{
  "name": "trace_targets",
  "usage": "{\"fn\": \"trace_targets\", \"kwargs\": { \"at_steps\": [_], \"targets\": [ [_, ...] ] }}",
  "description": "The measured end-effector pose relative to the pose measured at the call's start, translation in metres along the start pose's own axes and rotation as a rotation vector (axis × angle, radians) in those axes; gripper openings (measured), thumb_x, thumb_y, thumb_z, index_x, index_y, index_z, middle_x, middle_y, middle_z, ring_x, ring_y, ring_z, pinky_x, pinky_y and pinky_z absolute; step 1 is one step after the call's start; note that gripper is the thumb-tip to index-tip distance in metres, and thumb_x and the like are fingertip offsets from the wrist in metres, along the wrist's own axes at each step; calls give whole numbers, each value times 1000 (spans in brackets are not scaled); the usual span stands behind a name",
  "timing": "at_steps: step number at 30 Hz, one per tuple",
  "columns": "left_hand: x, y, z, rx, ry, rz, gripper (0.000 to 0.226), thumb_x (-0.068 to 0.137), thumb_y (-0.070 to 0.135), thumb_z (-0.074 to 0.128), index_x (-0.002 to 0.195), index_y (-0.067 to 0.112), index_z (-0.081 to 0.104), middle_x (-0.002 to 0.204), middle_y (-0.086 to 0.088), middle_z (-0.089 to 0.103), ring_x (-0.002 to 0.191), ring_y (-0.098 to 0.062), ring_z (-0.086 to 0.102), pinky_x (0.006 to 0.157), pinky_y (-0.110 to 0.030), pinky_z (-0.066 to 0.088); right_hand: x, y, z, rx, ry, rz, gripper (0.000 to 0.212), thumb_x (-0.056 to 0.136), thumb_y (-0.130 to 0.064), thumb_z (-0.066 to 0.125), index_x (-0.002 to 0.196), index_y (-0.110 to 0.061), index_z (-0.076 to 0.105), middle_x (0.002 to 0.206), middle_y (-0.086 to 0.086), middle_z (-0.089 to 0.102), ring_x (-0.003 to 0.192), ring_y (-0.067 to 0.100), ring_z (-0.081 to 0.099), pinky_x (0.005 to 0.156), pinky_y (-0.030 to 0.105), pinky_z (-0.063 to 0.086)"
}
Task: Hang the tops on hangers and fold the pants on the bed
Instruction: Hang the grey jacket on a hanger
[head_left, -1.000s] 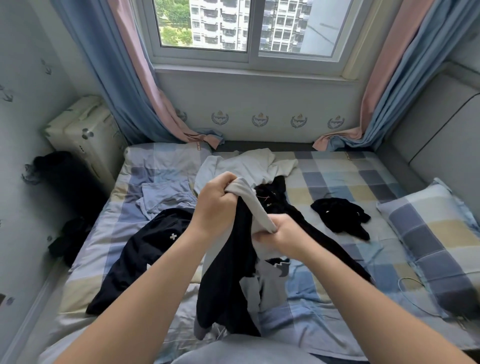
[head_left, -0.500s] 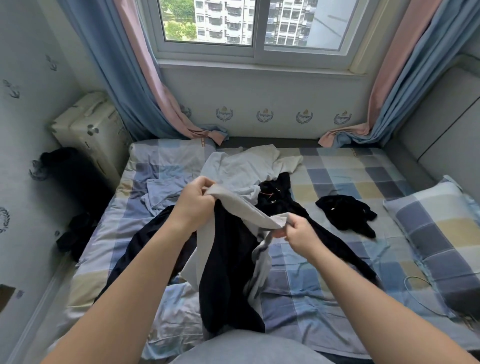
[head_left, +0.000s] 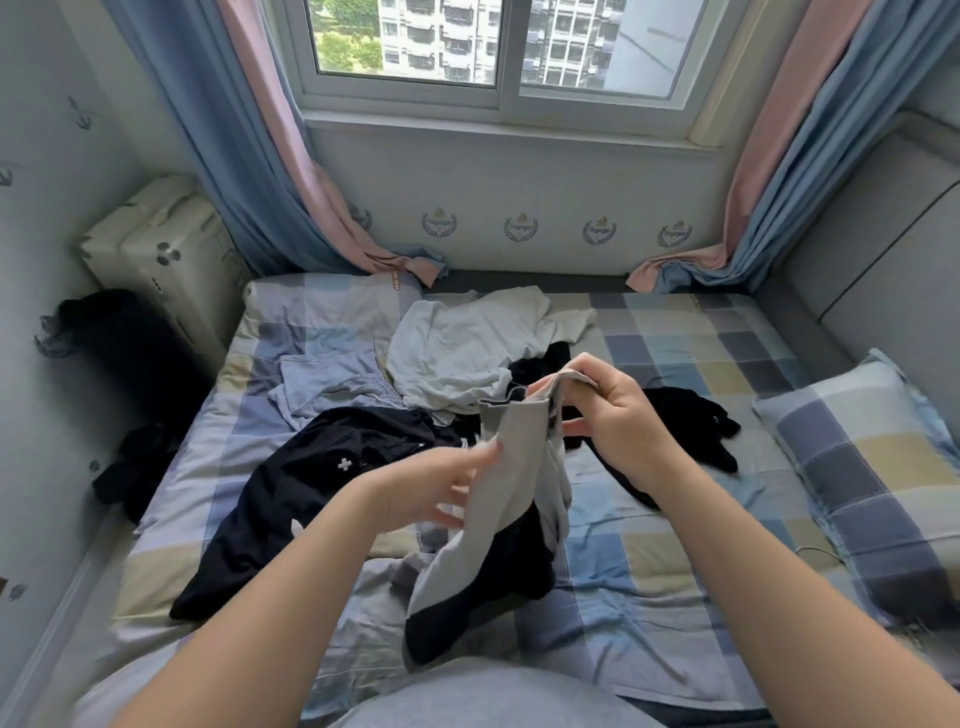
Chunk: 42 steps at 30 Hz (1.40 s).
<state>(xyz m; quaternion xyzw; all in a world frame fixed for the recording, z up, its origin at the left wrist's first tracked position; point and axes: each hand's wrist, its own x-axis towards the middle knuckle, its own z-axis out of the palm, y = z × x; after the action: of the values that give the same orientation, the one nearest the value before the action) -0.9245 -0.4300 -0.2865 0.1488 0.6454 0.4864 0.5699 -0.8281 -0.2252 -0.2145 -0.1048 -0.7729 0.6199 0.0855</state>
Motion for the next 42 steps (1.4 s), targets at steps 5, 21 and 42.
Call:
{"fn": "trace_targets", "kwargs": {
  "at_steps": [5, 21, 42],
  "targets": [
    [17, 2, -4, -350, 204, -123, 85, 83, 85, 39, 99, 8, 69, 94, -10, 70, 85, -27, 69, 86, -42, 56, -20, -6, 4, 69, -111, -10, 20, 103, 2, 43, 95, 6, 61, 109, 11, 74, 99, 19, 69, 79, 40, 59],
    [33, -6, -1, -878, 438, 147, 21, 105, 13, 43, 100, 1, 60, 85, -14, 65, 80, -25, 63, 75, -35, 54, -51, 41, -1, 18, -273, 214, 21, 98, -12, 54, 103, -4, 73, 115, 14, 71, 110, 43, 62, 98, 54, 52],
    [-15, 25, 4, -1085, 154, 396, 18, 101, 12, 48, 112, 2, 58, 97, -11, 66, 91, -21, 69, 83, -30, 61, -27, 155, 52, -545, -27, 400, 12, 89, -12, 50, 82, -20, 56, 85, 5, 64, 84, 30, 59, 67, 36, 44]
  ]
}}
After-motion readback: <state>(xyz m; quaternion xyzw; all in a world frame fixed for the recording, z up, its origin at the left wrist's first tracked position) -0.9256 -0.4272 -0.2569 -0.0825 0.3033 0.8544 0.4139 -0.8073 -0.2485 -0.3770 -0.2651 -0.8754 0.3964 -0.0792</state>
